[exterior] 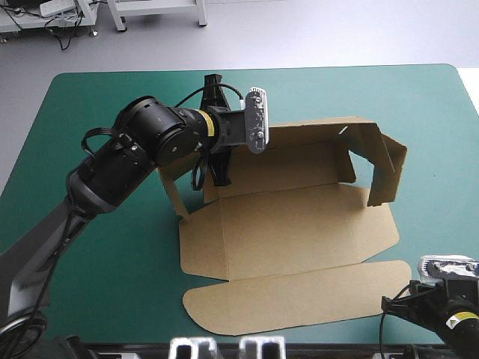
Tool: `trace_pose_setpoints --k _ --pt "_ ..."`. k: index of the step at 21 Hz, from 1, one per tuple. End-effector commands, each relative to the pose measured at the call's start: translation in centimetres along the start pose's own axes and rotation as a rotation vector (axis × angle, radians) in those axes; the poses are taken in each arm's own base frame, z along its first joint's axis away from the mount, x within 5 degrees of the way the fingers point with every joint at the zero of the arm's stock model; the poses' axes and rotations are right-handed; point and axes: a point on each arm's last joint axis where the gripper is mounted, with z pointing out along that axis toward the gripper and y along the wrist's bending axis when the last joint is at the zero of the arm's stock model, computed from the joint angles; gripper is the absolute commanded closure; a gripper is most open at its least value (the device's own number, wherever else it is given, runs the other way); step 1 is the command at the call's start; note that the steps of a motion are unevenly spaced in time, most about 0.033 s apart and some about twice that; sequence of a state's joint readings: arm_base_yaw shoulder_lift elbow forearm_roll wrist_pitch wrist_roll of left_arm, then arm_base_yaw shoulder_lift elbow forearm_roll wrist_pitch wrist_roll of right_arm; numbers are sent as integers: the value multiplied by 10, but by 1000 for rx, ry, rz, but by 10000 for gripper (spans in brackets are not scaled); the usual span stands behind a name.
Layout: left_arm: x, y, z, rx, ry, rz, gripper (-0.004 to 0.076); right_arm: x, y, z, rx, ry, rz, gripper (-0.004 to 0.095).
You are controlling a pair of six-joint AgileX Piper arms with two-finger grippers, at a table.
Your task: Fold the box
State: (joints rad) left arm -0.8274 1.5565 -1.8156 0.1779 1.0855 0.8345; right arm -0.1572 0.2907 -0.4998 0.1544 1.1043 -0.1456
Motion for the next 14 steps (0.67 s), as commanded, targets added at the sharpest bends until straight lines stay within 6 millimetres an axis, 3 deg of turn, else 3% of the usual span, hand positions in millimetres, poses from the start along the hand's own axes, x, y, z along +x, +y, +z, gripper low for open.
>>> trace_pose_setpoints --k 1,8,14 --pt "0 12 -27 -95 -70 -16 734 -12 0 -1 -1 -43 -21 928" --pt "11 23 23 -256 -7 24 734 -37 -1 -25 39 -193 -68 928" --pt "16 23 70 -378 48 18 734 -104 -4 -46 51 -305 -72 928"
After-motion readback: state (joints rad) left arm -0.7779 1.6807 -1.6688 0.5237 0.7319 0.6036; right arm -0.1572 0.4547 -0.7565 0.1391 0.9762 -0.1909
